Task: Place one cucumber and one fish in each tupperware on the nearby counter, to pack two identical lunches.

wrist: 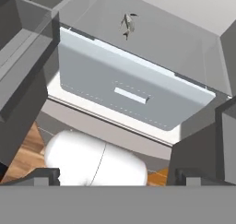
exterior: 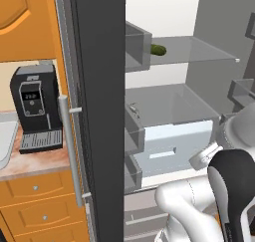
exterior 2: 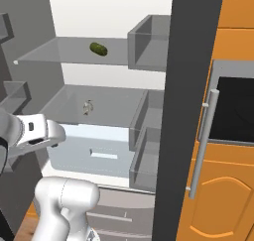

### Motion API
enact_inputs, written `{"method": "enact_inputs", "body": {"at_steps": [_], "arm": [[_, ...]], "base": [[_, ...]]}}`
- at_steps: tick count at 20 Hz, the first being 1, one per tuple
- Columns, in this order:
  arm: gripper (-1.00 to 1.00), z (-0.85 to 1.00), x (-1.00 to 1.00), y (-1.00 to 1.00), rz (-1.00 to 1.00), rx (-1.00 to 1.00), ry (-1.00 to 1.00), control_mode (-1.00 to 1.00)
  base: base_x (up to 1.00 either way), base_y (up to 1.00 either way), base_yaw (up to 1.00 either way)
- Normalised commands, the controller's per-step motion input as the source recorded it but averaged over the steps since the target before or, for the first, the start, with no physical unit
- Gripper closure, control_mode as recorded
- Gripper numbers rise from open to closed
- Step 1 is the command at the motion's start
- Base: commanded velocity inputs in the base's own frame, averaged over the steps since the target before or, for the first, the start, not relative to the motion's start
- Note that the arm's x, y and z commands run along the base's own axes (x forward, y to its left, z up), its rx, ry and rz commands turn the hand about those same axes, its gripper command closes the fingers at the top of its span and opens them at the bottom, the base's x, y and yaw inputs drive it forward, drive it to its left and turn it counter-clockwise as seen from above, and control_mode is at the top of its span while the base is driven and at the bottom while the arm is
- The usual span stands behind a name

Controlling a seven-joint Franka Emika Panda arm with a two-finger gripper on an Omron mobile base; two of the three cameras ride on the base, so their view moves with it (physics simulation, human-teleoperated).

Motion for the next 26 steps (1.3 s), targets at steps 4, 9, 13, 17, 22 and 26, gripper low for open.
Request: {"method": "enact_inputs", "body": {"at_steps": [4, 9, 13, 17, 22, 26], "arm": [[-1.00, 0.00, 0.24, -0.02, 0.00, 0.04, 0.00, -1.00], [-1.00, -0.05, 0.69, 0.02, -0.07, 0.14, 0.00, -1.00], [-1.00, -0.18, 0.80, 0.12, -0.14, 0.16, 0.00, -1.00], [-1.00, -0.44, 0.63, 0.14, -0.13, 0.10, -0.09, -1.00], [-1.00, -0.24, 0.63, 0.07, -0.05, 0.09, -0.04, -1.00], [-1.00, -0.01, 0.58, 0.00, 0.06, 0.08, 0.00, -1.00]], "base": [[0.00, 0.00, 0.00], [0.00, 0.00, 0.00], [0.00, 0.00, 0.00], [0.00, 0.00, 0.00], [0.00, 0.00, 0.00], [0.00, 0.00, 0.00]]}}
